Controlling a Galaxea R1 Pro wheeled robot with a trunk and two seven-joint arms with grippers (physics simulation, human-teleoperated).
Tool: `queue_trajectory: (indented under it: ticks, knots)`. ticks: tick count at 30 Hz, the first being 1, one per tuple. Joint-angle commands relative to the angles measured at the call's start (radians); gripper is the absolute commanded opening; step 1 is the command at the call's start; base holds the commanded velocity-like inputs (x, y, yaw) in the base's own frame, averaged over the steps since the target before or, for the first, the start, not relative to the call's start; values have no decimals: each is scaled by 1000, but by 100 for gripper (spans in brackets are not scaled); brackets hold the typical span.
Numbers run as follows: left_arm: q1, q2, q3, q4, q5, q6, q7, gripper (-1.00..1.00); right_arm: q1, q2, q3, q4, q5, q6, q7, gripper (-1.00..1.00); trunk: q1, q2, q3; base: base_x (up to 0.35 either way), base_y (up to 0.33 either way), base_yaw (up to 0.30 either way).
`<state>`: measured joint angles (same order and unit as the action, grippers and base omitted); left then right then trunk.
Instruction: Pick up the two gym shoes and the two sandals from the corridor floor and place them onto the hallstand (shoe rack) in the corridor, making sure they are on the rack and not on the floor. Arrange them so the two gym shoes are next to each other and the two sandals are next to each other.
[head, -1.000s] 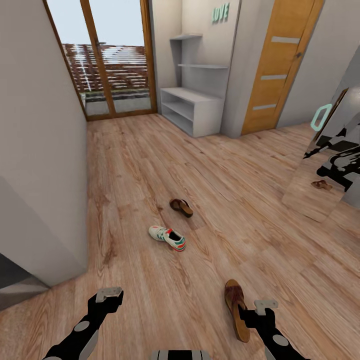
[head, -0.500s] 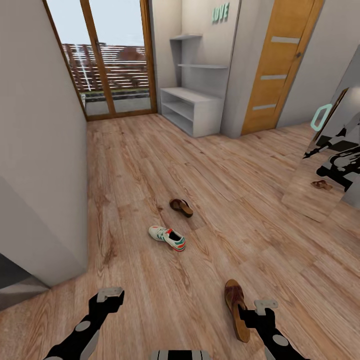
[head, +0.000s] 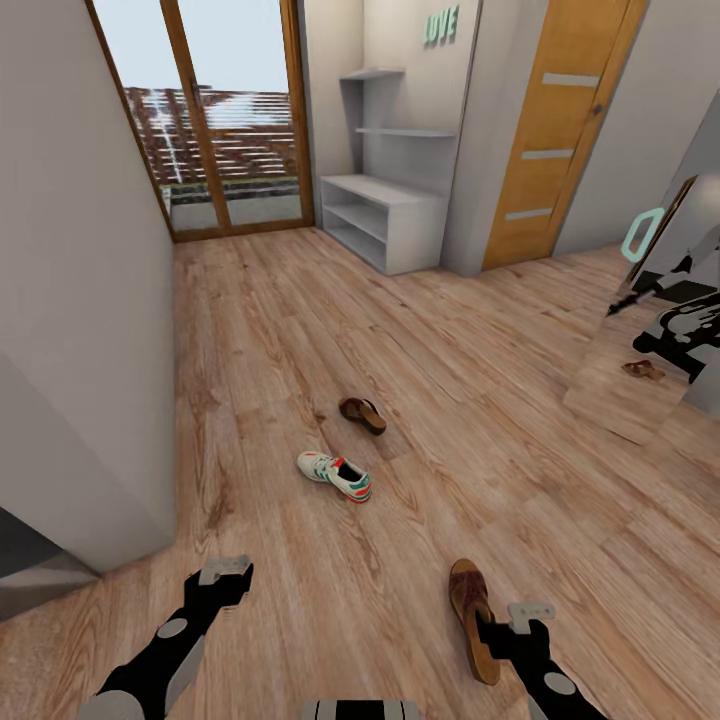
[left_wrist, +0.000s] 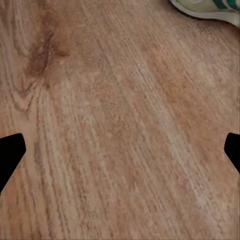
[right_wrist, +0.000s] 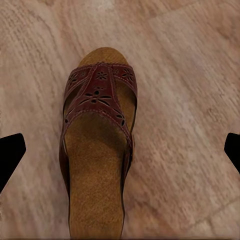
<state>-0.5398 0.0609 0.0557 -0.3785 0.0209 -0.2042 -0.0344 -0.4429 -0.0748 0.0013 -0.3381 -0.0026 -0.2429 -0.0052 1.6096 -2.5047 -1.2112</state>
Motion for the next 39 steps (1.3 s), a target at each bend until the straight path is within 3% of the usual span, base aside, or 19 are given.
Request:
queue_trajectory:
  ticks: [1,7,8,17,24,39]
  knots:
    - [-9,-1,4,-5,2,9,-8,100,0,0,0,2,0,-3,-1,100,0,0,-1,0,0,0]
    - [-51,-4,4,-27,2,94,-47,100,0,7,1,16,1,-3,-1,100,0,0,-1,0,0,0]
    - [-68,-7,4,-35,2,132,-67,100,0,17,1,23,2,-3,-1,100,0,0,-1,0,0,0]
    - [-122,-16,4,-78,2,243,-131,100,0,48,0,41,4,-4,-1,100,0,0,-1,0,0,0]
    - [-131,-17,1,-120,1,260,-139,100,0,50,0,44,4,-3,4,100,0,0,-1,0,0,0]
    - [-130,-16,-51,-147,1,268,-137,100,0,46,0,45,5,-2,8,100,0,0,-1,86,0,0]
